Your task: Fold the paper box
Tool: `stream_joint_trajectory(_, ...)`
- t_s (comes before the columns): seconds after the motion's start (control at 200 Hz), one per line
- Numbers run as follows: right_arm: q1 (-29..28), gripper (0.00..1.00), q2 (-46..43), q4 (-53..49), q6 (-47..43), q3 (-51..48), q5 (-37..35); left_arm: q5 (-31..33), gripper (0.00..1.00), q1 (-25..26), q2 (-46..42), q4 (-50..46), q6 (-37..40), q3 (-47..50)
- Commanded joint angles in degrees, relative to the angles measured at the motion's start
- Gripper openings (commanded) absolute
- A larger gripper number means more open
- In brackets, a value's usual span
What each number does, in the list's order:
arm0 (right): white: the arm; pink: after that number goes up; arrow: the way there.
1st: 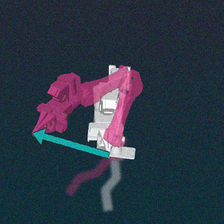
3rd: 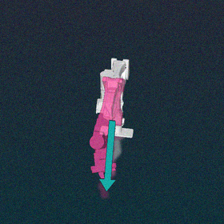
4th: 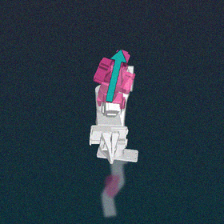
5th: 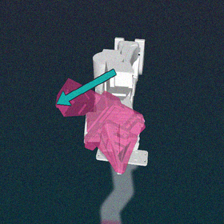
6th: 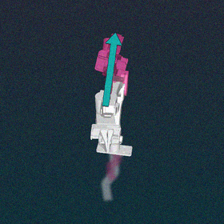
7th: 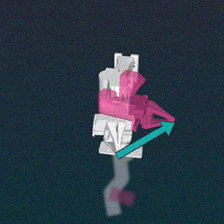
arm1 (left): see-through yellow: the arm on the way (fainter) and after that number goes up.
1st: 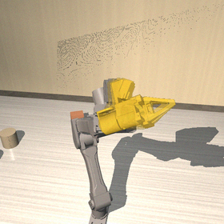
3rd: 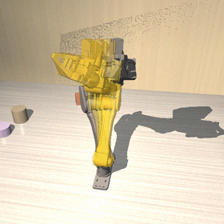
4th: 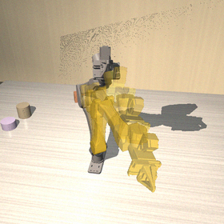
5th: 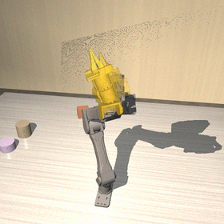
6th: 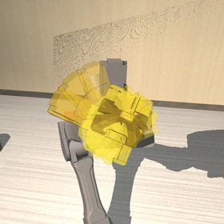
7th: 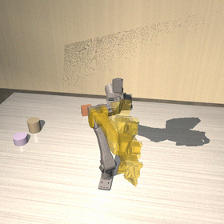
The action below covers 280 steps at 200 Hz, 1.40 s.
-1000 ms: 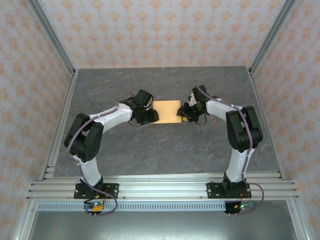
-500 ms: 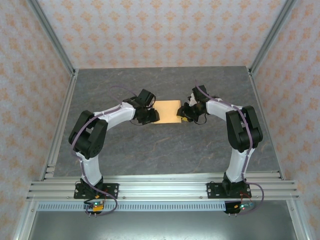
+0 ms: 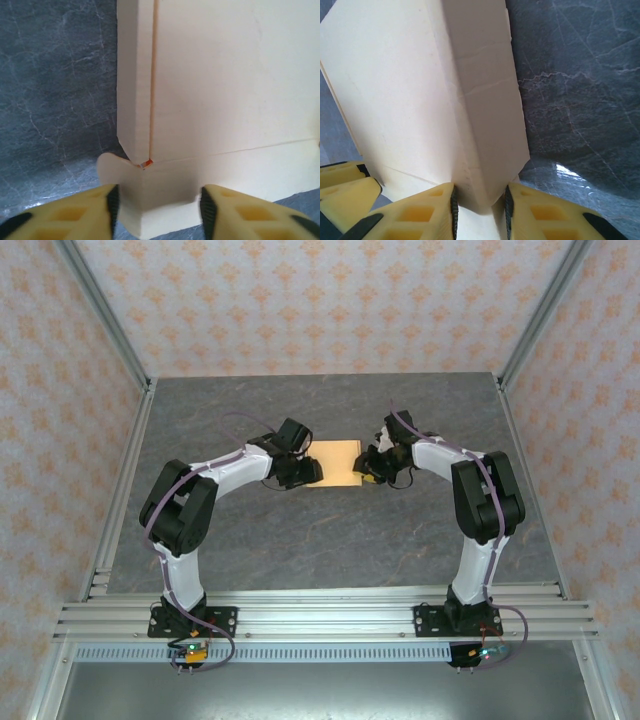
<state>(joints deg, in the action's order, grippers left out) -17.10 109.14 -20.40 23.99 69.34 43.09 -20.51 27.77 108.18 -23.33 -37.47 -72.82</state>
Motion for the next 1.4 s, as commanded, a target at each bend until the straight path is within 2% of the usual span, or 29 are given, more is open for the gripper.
stream_joint_trajectory(0.0, -0.3, 0.3, 1.3, -0.3, -0.3, 0.3, -0.8, 2.0, 0.53, 0.2, -1.9, 0.1, 1.1, 0.3)
stream_joint_trajectory(0.07, -0.3, 0.3, 1.5, 0.0, -0.1, 0.3, -0.7, 1.7, 0.52, 0.2, -1.9, 1.4, 1.1, 1.2)
stream_joint_trajectory(0.26, -0.4, 0.3, 1.7, 0.9, 0.7, 0.2, 0.7, -1.9, 0.37, 0.3, -0.5, 6.2, -1.1, 1.6)
stream_joint_trajectory(0.39, -0.3, 0.3, 1.7, 1.0, 0.7, -0.1, 0.7, -1.9, 0.32, 0.2, -0.9, 6.8, -1.0, 1.2)
stream_joint_trajectory(0.786, -0.4, 0.29, 0.6, 5.5, -0.9, -2.4, -1.4, 4.3, 0.32, 0.2, 0.3, 2.0, 4.3, 0.5)
stream_joint_trajectory(0.896, -0.3, 0.24, -0.8, 8.7, -1.1, -3.8, -1.2, 5.7, 0.33, 0.2, 0.2, 2.3, 5.2, 0.8)
stream_joint_trajectory(1.066, -0.3, 0.23, -0.4, 10.2, -2.8, -4.4, -1.8, 7.6, 0.34, 0.2, 0.7, 2.5, 6.5, 0.8)
stream_joint_trajectory(1.171, -0.3, 0.25, -0.8, 10.2, -3.7, -5.0, -3.7, 8.2, 0.35, 0.2, 0.9, 2.3, 8.5, 0.6)
stream_joint_trajectory(1.286, -0.3, 0.37, -1.8, 7.9, -4.9, -4.4, -5.8, 9.3, 0.36, 0.2, 0.8, 1.3, 9.6, 0.0)
stream_joint_trajectory(1.396, -0.3, 0.4, -3.4, 5.9, -5.8, -4.2, -6.9, 9.5, 0.36, 0.2, 0.9, 0.3, 10.0, -0.9)
